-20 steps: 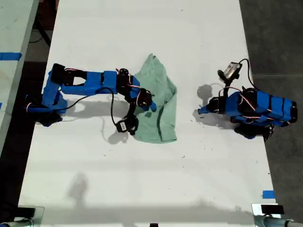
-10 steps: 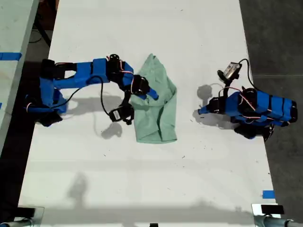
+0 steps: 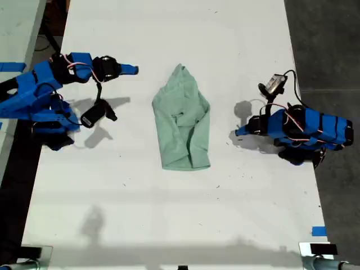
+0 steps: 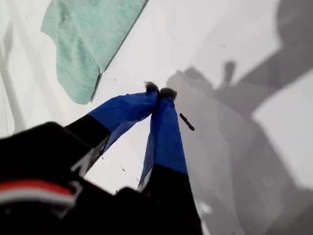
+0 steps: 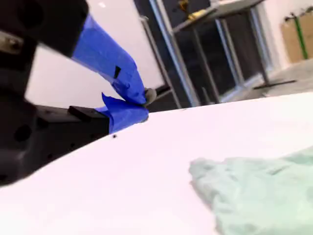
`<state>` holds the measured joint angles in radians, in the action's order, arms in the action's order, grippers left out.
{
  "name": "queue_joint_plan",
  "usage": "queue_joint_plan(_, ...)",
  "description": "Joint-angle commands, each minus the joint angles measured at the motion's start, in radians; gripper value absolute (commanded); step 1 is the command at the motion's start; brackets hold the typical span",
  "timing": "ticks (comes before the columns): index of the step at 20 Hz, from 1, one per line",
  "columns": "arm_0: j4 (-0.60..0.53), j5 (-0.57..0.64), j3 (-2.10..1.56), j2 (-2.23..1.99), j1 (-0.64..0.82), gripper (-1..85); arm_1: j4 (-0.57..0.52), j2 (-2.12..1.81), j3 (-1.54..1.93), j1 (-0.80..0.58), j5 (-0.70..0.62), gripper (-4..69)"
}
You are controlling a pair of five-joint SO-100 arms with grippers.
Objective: Fold t shirt
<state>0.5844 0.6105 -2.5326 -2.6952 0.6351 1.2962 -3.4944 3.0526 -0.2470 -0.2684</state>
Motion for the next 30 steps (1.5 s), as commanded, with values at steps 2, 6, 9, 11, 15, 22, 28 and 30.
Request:
queue_joint_plan(2,-0.353,0.132,-0.627,-0.298,0.051,-0.3,-0.012,-0.014,0.055,0.009,-0.005,0.8)
queue_joint_plan(6,0.081,0.069,-0.762,-0.897,0.149,-0.3,-0.011,-0.015,0.055,0.008,-0.003,0.8)
queue_joint_plan(9,0.089,0.061,-0.762,-0.902,0.144,-0.3,-0.009,-0.017,0.055,0.015,0.003,0.8)
queue_joint_plan(11,0.092,0.052,-0.762,-0.902,0.141,-0.3,-0.008,-0.017,0.055,0.012,0.002,0.8)
queue_joint_plan(15,0.095,0.046,-0.762,-0.902,0.146,-0.3,-0.006,-0.017,0.055,0.012,0.003,0.8)
queue_joint_plan(22,0.098,0.043,-0.762,-0.902,0.149,-0.3,-0.005,-0.017,0.055,0.011,0.006,0.8)
queue_joint_plan(28,0.100,0.043,-0.762,-0.902,0.152,-0.3,0.000,-0.017,0.055,0.008,0.017,0.8)
queue_joint_plan(30,0.100,0.041,-0.762,-0.902,0.152,-0.3,0.000,-0.017,0.055,0.005,0.012,0.8)
